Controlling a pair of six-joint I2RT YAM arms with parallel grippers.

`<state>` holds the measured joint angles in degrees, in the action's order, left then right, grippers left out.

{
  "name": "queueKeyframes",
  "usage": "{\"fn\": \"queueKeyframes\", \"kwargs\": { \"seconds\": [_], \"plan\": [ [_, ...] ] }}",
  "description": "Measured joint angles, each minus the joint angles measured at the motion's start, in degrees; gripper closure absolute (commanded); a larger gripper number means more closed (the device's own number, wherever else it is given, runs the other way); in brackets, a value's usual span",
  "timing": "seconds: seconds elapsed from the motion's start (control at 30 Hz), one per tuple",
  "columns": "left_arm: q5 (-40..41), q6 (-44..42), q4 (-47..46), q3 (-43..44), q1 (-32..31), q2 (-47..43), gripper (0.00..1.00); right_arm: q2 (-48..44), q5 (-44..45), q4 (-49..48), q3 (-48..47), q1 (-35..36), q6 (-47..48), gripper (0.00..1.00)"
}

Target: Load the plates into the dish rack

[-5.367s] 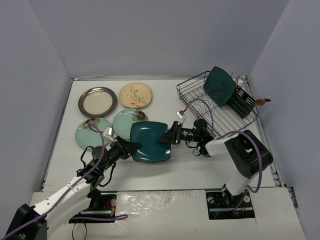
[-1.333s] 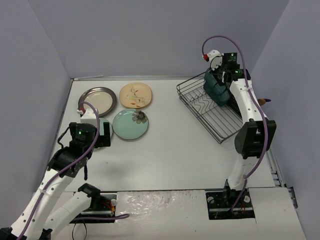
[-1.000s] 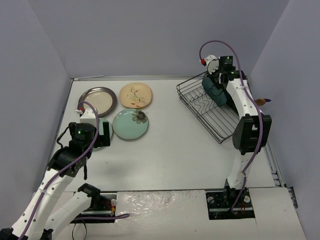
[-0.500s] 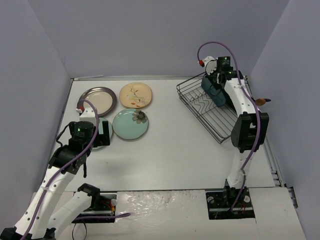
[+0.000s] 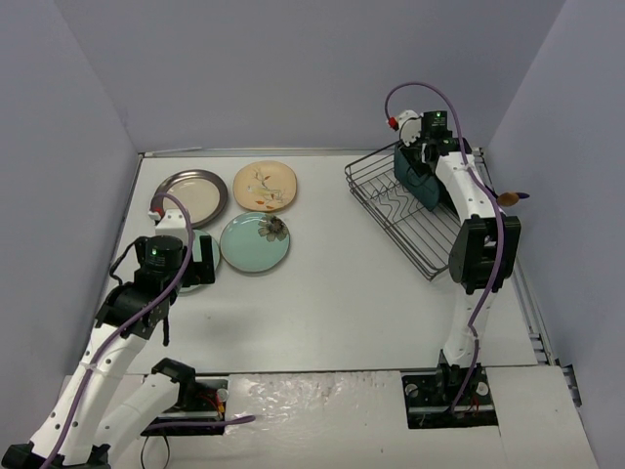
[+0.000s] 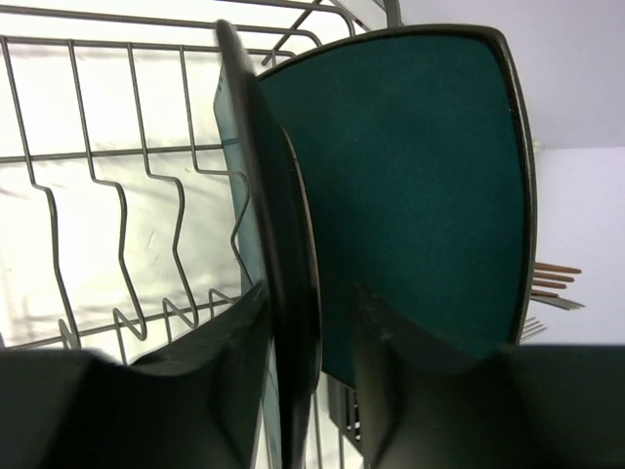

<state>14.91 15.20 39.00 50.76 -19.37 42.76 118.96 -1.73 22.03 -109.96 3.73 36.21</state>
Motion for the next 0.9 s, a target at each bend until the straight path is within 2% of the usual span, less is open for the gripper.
{"fn": "queueKeyframes", "kwargs": {
  "seconds": [0.2,0.63,0.9],
  "plan": [
    [-0.11,0.00,-0.02,-0.01,0.39,0.57,0.03,0.00,1.52,-0.06,-0.64,0.00,-0.60,0.45],
    [-0.39,0.00,-0.02,0.00,0.45,0.57,0.03,-0.02,3.52,-1.26,-2.24,-1.07,-2.79,0.38],
    [-0.52,0.00,-0.02,-0.01,0.60,0.57,0.03,-0.08,4.10,-1.77,-2.24,-1.14,-3.43,0.29]
  ]
}}
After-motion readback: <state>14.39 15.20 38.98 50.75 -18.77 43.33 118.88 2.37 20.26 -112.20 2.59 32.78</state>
